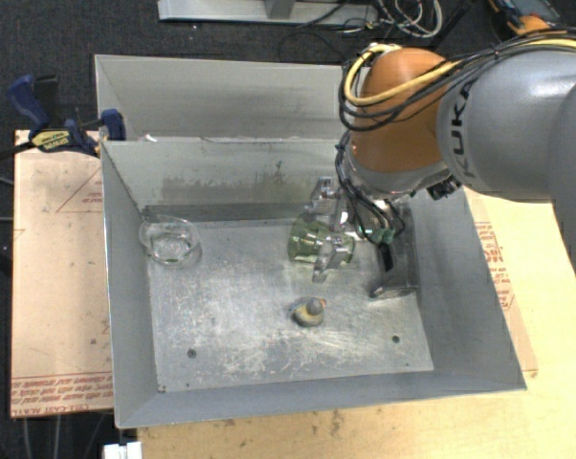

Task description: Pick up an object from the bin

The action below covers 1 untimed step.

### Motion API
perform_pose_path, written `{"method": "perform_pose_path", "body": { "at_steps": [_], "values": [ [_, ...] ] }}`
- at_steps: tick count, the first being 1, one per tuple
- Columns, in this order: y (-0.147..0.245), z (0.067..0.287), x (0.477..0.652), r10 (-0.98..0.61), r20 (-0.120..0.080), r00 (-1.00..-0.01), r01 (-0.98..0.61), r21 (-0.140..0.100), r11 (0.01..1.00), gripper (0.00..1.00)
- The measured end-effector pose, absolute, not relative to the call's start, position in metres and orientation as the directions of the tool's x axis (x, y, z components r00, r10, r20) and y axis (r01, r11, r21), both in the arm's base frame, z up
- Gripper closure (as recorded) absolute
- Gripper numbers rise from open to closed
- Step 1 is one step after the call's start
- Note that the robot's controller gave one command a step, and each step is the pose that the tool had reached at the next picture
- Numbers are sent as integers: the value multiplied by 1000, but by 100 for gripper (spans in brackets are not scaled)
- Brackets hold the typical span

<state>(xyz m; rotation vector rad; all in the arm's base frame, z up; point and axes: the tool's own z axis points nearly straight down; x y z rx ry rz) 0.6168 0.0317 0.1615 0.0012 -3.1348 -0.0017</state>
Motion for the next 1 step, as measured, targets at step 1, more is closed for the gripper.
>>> {"method": "perform_pose_path", "body": {
  "at_steps": [1],
  "values": [
    [32,166,619,0,-2,-1000,0,2,1000,0]
  ]
}}
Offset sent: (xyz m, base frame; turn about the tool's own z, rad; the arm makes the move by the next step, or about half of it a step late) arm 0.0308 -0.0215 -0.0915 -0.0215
